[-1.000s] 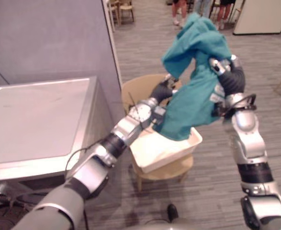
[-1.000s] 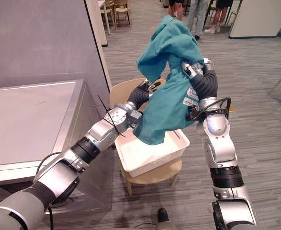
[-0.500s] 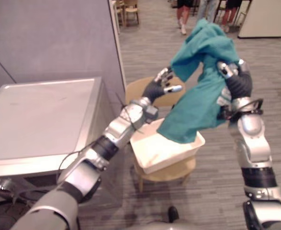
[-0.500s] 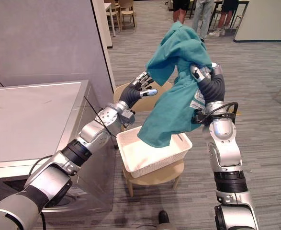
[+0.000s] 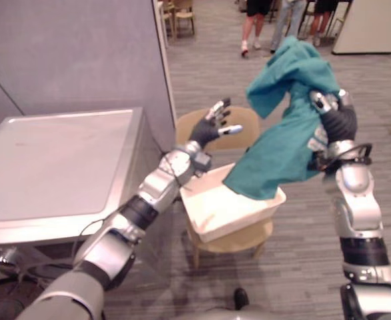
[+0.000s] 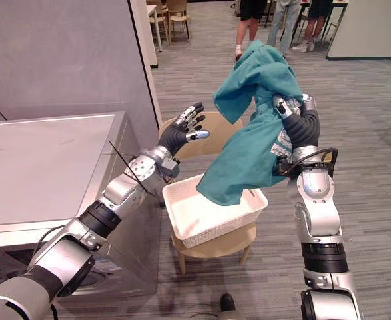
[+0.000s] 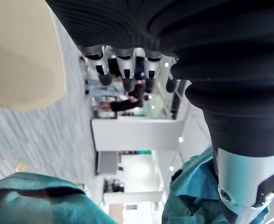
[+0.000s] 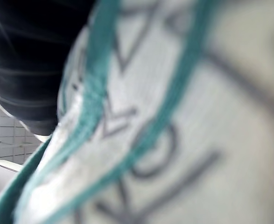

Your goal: Pick up the laundry basket with both hands and put the clothes into the washing machine.

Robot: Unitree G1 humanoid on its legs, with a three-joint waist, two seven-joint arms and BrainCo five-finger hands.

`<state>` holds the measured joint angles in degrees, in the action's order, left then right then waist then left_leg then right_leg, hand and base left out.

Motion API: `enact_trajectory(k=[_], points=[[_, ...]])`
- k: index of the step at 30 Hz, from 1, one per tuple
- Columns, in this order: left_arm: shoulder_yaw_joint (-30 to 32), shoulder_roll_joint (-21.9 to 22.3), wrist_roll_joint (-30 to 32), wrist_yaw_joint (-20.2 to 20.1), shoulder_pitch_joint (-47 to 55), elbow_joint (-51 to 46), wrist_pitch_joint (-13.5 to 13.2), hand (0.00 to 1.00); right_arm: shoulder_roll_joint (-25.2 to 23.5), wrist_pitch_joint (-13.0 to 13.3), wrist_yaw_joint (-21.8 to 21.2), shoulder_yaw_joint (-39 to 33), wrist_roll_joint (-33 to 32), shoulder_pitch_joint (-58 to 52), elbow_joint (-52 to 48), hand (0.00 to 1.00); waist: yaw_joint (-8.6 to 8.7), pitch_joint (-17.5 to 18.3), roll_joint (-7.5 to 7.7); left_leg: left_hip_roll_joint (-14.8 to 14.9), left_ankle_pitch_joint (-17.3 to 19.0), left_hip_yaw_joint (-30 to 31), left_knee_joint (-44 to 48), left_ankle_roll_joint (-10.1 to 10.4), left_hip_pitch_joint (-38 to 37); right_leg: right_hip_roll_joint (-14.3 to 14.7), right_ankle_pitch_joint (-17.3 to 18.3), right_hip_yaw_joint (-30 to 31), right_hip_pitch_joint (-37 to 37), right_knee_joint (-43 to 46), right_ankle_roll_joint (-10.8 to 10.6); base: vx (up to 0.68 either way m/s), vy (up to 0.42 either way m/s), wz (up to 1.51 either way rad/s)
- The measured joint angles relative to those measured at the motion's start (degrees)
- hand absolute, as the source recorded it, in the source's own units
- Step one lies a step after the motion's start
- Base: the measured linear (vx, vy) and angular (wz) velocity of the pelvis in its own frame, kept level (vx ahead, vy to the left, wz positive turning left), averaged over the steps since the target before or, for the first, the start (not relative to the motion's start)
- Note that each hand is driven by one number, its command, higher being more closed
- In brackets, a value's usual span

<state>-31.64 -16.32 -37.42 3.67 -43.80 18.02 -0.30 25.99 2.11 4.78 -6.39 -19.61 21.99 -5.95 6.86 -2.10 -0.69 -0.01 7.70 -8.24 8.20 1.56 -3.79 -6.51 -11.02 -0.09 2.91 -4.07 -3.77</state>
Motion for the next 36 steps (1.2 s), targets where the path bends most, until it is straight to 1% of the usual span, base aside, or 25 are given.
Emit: enact_trajectory(k=[5, 8, 10, 14, 15, 20, 25, 30, 36], points=[[-4.0, 2.7, 2.1, -0.9, 0.0, 0.2, 0.2, 0.0, 0.6, 0.0, -0.1, 0.7, 0.0, 0.7, 0.0, 1.0, -0.01, 0.0, 0.05, 0.0, 0.0, 0.0, 0.0, 0.0, 0.0, 0.0, 0.0, 0.0, 0.0, 0.0, 0.0, 0.0, 0.0, 0.0], [-5.2, 4.3, 2.1, -1.2, 0.0, 0.6, 0.4, 0.0, 1.0, 0.0, -0.1, 1.2, 0.0, 1.8, 0.0, 1.0, 0.02, 0.0, 0.06, 0.0, 0.0, -0.1, 0.0, 0.0, 0.0, 0.0, 0.0, 0.1, 0.1, 0.0, 0.0, 0.0, 0.0, 0.0], [-6.9, 5.2, 2.3, -1.2, -0.4, 0.6, 0.7, 0.0, 1.9, -0.1, -0.4, 3.0, 0.0, 3.2, -0.4, 1.0, 0.08, 0.0, 0.08, 0.0, 0.0, -0.2, 0.0, 0.0, 0.1, 0.0, 0.0, 0.2, 0.2, 0.0, 0.0, 0.0, 0.0, 0.0], [-9.5, 7.3, 4.0, -1.4, -1.5, 1.8, 1.2, 0.0, 2.0, -0.1, -1.3, 4.8, 0.0, 3.6, -1.6, 1.0, -0.01, 0.0, 0.12, 0.0, 0.0, -0.2, 0.0, 0.0, 0.2, 0.0, 0.0, 0.2, 0.3, 0.0, 0.0, 0.0, 0.0, 0.0], [-9.7, 8.5, 4.4, -1.6, -2.1, 3.0, 1.4, 0.0, 2.0, -0.1, -1.5, 5.5, 0.1, 3.7, -1.8, 1.0, -0.01, 0.0, 0.14, 0.0, 0.0, -0.2, 0.0, 0.0, 0.2, 0.0, 0.0, 0.2, 0.3, 0.0, 0.0, 0.0, 0.0, 0.0], [-11.2, 9.7, 4.4, -1.8, -3.9, 4.7, 1.4, 0.0, 2.2, -0.1, -1.8, 6.0, 0.1, 4.9, -1.7, 1.0, 0.08, 0.0, 0.2, 0.0, 0.1, -0.4, 0.0, -0.1, 0.2, 0.0, 0.0, 0.3, 0.4, 0.0, 0.0, 0.0, 0.0, 0.0], [-11.2, 9.7, 4.2, -1.6, -4.8, 5.0, 1.4, 0.0, 3.6, -0.1, -2.5, 6.9, 0.1, 6.0, -1.7, 1.0, 0.06, 0.0, 0.23, 0.0, 0.1, -0.5, 0.0, -0.1, 0.2, 0.1, 0.0, 0.5, 0.5, 0.0, 0.0, 0.0, 0.0, 0.0], [-11.0, 9.7, 4.1, -1.0, -5.1, 5.0, 1.4, 0.0, 3.7, -0.1, -2.6, 7.1, 0.1, 6.8, -1.7, 1.0, 0.04, 0.0, 0.28, 0.0, 0.2, -1.0, 0.0, -0.2, 0.1, 0.1, 0.0, 1.0, 0.7, 0.0, 0.0, 0.0, -0.001, -0.05], [-9.9, 9.6, 1.9, -0.4, -6.4, 5.1, 1.4, 0.0, 3.7, -0.1, -3.0, 7.3, 0.1, 7.5, -1.8, 1.0, 0.03, 0.0, 0.47, 0.0, 0.4, -1.4, 0.0, -0.6, 0.1, 0.2, 0.0, 1.5, 0.8, 0.0, 0.0, -0.01, -0.008, -0.04]])
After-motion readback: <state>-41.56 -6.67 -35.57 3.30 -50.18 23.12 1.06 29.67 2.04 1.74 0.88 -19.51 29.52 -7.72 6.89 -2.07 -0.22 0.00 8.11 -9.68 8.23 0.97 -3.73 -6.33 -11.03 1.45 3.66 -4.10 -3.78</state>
